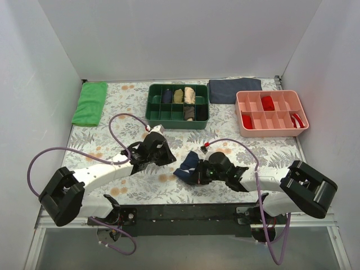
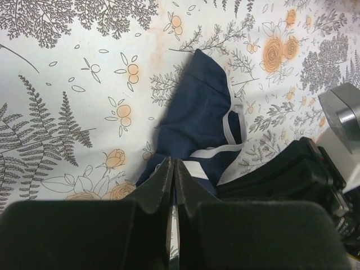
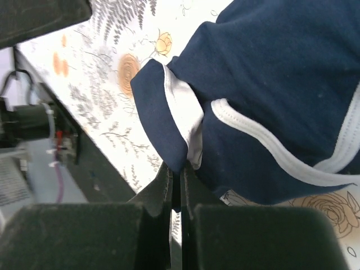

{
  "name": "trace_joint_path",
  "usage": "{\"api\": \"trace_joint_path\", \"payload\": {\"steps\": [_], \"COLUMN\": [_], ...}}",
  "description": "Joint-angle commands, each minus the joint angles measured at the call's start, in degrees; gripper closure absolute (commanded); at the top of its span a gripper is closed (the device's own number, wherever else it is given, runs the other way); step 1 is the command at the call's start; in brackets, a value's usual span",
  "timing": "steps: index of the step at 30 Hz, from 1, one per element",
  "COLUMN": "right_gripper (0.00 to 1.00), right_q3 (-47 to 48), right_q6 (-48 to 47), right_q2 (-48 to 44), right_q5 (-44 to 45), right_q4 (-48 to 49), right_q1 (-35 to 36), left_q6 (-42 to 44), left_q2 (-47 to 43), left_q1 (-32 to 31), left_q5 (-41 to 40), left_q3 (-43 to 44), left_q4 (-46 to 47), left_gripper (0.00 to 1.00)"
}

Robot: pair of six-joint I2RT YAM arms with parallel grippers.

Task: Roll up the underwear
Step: Roll the underwear to the center of the board.

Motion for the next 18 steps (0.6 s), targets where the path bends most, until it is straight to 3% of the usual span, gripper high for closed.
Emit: {"api": "trace_joint_path", "payload": {"steps": [1, 9, 13, 18], "right_gripper": [0.99, 0.99, 0.99, 0.99], "right_q3": [-4.1, -8.2, -11.9, -12.0], "right_q6": [9.7, 18.6, 27.5, 32.0], "right_q2": [-1.8, 0.5, 3.2, 4.7], "right_q5": [-7.0, -13.0, -16.3, -16.8], "right_q4": [8.3, 16.8, 29.1, 29.2], "right_q1": [-3.5, -6.8, -8.4, -9.1], "left_q6": [2.2, 3.1, 5.3, 6.5], "left_q2": [-5.0, -7.8, -8.4, -10.4], "left_q1": [-0.1, -0.2, -0.2, -0.3], "left_q5": [0.7, 3.1, 6.4, 7.7], "left_q3": [1.2, 0.1, -0.8, -2.7], "left_q4": [-1.1, -1.9, -0.6, 0.4], "left_gripper": [1.0, 1.0, 1.0, 1.0]}}
